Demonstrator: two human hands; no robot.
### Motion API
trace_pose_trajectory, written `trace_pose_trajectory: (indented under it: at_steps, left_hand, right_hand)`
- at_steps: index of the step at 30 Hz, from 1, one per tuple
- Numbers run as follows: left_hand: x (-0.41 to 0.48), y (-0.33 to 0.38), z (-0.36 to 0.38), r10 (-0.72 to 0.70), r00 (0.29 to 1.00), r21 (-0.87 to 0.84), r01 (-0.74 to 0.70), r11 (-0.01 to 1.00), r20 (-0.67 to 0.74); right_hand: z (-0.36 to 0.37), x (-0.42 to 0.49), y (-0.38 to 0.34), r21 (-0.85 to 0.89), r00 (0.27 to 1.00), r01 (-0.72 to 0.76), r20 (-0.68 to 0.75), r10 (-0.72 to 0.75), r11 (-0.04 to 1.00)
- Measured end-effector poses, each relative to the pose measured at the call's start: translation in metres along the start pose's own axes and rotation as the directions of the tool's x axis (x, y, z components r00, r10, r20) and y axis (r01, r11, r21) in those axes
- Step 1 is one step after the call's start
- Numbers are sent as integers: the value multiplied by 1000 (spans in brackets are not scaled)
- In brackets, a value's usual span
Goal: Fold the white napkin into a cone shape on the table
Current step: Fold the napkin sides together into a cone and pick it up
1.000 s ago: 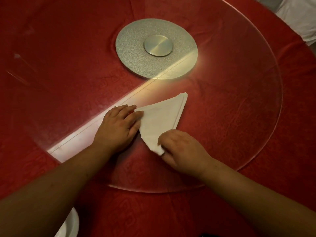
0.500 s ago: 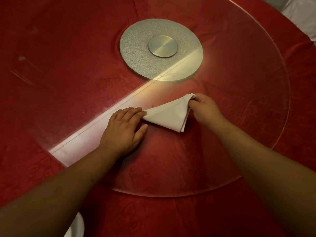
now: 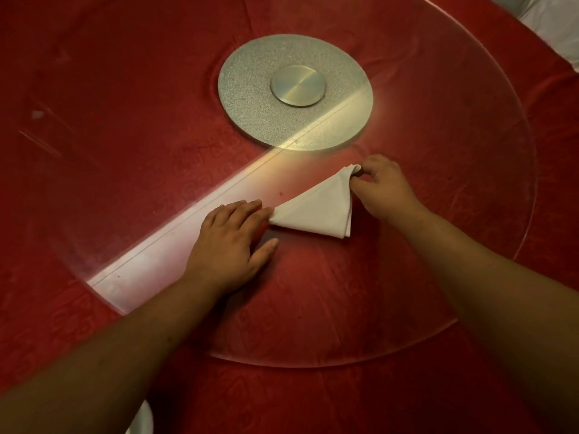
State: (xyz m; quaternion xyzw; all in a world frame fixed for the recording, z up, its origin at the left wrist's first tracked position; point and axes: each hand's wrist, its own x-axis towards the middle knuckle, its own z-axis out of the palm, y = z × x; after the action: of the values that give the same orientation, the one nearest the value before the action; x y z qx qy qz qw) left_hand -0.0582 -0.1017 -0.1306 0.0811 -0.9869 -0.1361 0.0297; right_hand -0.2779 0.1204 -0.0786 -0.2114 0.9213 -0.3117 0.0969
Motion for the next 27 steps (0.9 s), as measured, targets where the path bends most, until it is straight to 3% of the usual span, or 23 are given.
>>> trace_pose_trajectory:
  at_steps: [2,5,14,23,27]
  left_hand:
    - [0,1,0,-1,1000,3,1,1000,3]
    - [0,3,-1,-5,1000,-6,5,1000,-3]
    - [2,8,0,-24,1000,-5,24,1000,-19]
    - [2,15,2,30,1000,71,-30,997,-3]
    - [1,20,1,29,1000,78,-28,997,-9]
  right_hand:
    - [-2,1,2,4,999,51,8,-51,999]
    - [-1,6,6,106,991,-95,107,84,990]
    - [-7,17,10,146,971,-206,156,183,968]
    - [2,15,11,-5,980,-199,16,199,980]
    - [-2,8,5,11,934,-328,-144,326,945]
